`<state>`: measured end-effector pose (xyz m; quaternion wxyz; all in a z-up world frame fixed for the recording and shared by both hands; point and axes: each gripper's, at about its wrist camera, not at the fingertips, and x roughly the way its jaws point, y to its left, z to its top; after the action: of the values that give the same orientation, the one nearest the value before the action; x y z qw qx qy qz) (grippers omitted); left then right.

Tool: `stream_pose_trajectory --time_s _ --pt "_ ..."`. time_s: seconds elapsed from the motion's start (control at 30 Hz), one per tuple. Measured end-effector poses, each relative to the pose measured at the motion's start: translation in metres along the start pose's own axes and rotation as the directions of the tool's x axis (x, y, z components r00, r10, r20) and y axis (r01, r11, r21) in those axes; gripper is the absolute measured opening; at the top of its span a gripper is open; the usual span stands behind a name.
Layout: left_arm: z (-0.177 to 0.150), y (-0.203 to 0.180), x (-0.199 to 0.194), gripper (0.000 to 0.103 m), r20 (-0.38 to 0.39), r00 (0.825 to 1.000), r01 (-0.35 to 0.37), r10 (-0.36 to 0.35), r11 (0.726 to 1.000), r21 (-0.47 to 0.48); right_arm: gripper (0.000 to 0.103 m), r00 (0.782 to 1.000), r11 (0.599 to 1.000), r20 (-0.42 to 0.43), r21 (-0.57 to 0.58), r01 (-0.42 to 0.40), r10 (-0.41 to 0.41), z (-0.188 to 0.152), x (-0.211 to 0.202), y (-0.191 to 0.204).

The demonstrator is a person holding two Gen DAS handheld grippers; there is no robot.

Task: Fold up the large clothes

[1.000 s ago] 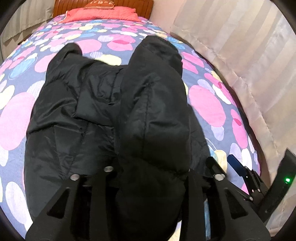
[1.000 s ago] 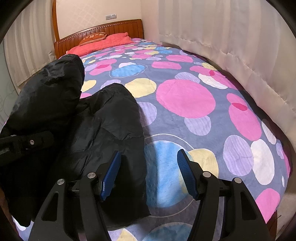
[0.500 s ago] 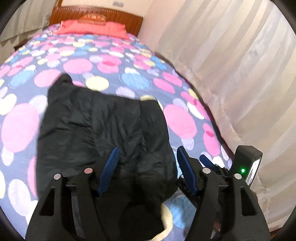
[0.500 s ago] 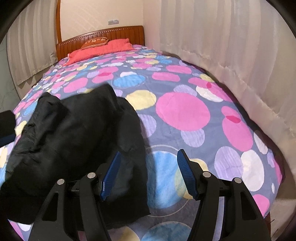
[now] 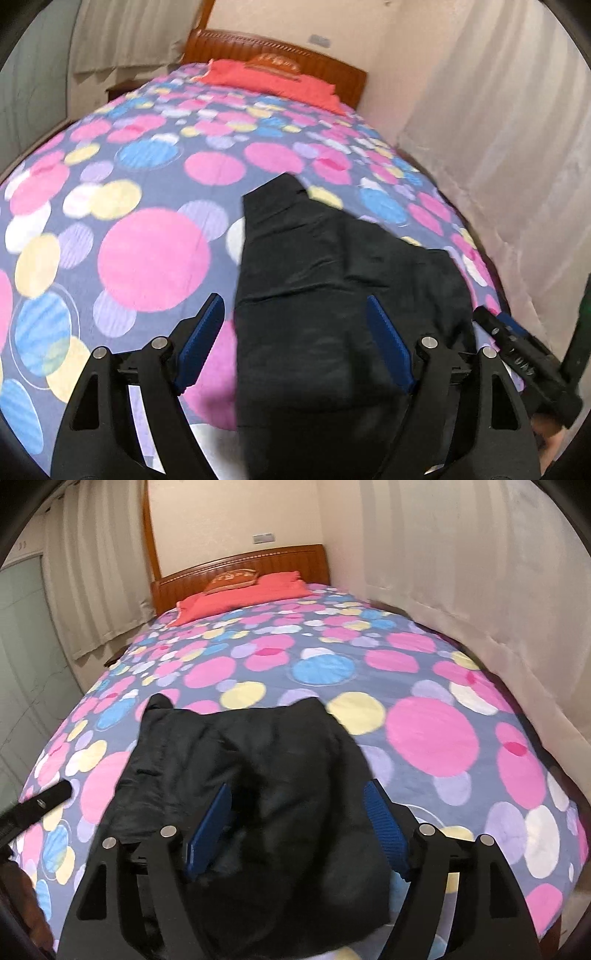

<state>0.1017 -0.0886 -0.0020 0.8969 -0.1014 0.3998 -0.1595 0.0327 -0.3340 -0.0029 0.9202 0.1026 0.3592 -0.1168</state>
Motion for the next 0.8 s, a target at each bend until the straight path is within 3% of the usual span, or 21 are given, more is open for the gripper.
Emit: stream_pose_trajectory --time_s 0.23,0.47,0.53,0.57,0.6,0.7,0.8 --pt "-0.018 0.018 0.021 0.079 -0.073 0.997 0.038 -0.040 0.999 -0.020 0.079 0.994 1.000 -0.105 -0.013 0.017 -0.018 -0.012 0.032 0.015" --pt "-0.030 0.019 0.043 0.083 -0.109 0.987 0.109 -0.114 0.993 -0.053 0.080 0.981 0.999 -0.190 0.036 -0.023 0.029 -0.025 0.054 0.010" --pt "-0.033 0.017 0.047 0.083 -0.113 0.986 0.120 -0.125 0.991 -0.050 0.061 0.979 0.998 -0.193 0.044 -0.051 0.059 -0.028 0.059 0.009" --pt "-0.034 0.015 0.049 0.083 -0.120 0.983 0.132 -0.137 0.990 -0.045 0.037 0.976 0.996 -0.201 0.053 -0.075 0.084 -0.030 0.060 0.009" --pt "-0.035 0.014 0.050 0.083 -0.126 0.982 0.140 -0.144 0.989 -0.042 0.025 0.973 0.994 -0.207 0.062 -0.093 0.104 -0.031 0.062 0.009" --pt "-0.032 0.009 0.048 0.083 -0.128 0.980 0.150 -0.153 0.988 -0.033 0.011 0.978 0.994 -0.179 0.047 -0.101 0.108 -0.030 0.057 0.007" --pt "-0.024 0.005 0.040 0.083 -0.106 0.980 0.169 -0.171 0.985 -0.025 0.007 0.981 0.991 -0.151 0.078 -0.112 0.123 -0.024 0.047 -0.010"
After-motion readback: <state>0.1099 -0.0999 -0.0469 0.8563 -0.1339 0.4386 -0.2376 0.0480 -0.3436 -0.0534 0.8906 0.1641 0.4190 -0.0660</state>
